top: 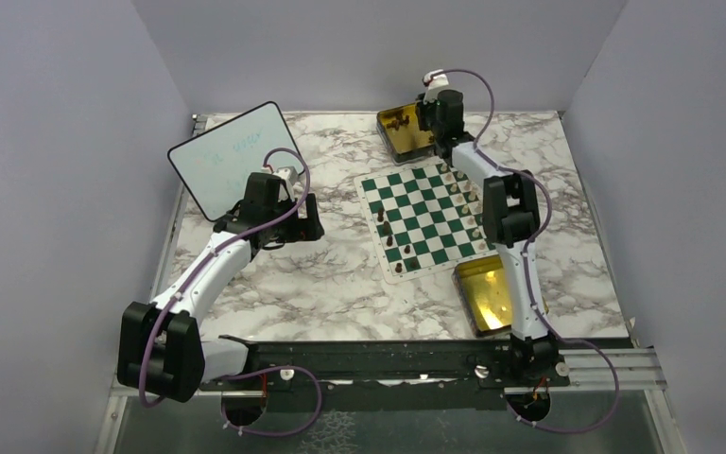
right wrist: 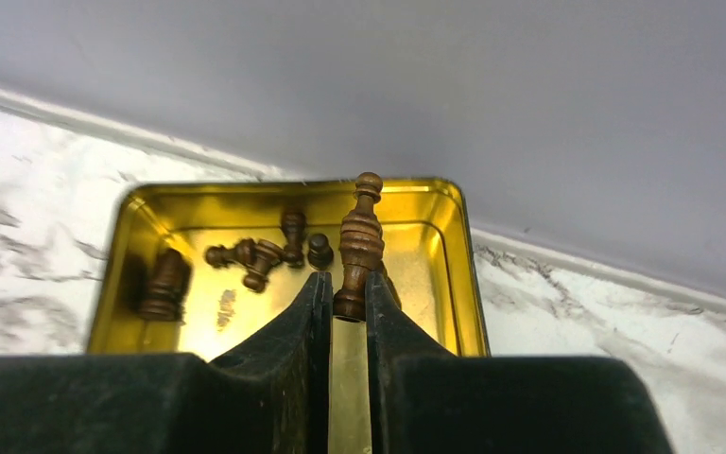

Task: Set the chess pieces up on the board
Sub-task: Pick up the chess piece from the storage box.

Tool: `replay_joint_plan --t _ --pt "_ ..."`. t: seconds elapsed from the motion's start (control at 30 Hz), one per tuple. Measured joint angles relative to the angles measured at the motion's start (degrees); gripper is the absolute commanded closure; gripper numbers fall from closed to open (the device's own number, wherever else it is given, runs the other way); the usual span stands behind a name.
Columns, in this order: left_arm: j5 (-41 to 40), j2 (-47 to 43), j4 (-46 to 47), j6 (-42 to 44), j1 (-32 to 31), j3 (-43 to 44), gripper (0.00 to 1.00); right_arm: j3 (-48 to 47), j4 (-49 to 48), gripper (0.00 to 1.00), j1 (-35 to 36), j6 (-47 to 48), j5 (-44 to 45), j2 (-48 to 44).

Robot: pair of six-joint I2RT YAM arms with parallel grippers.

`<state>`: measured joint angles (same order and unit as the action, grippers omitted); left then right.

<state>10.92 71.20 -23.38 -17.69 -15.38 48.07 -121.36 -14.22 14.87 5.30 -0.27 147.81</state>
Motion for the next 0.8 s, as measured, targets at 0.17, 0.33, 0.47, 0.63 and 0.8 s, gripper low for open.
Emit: replay_joint_plan --t 0.17,0.33,0.47,0.63,0.8 --pt "-0.02 -0.07 -0.02 0.00 0.00 0.00 0.01 7.28 -2.99 0.99 0.00 -1.84 -3.19 -8.55" --pt "-0.02 -0.59 0.00 -0.04 0.00 0.00 0.01 14.78 -3.58 0.99 0.00 -3.26 -7.17 -15.85" --pt "0.09 -0.61 0.00 -0.35 0.00 0.02 0.02 22.88 -3.17 0.99 0.00 -5.66 -9.75 -23.12" --pt "2.23 -0.61 0.09 -2.62 0.00 1.25 0.04 31.28 -2.40 0.99 0.00 -9.97 -13.00 -32.83" --pt "6.45 -0.59 1.27 -5.75 0.00 3.96 0.06 39.63 -2.01 0.99 0.00 -14.75 -16.46 -42.58"
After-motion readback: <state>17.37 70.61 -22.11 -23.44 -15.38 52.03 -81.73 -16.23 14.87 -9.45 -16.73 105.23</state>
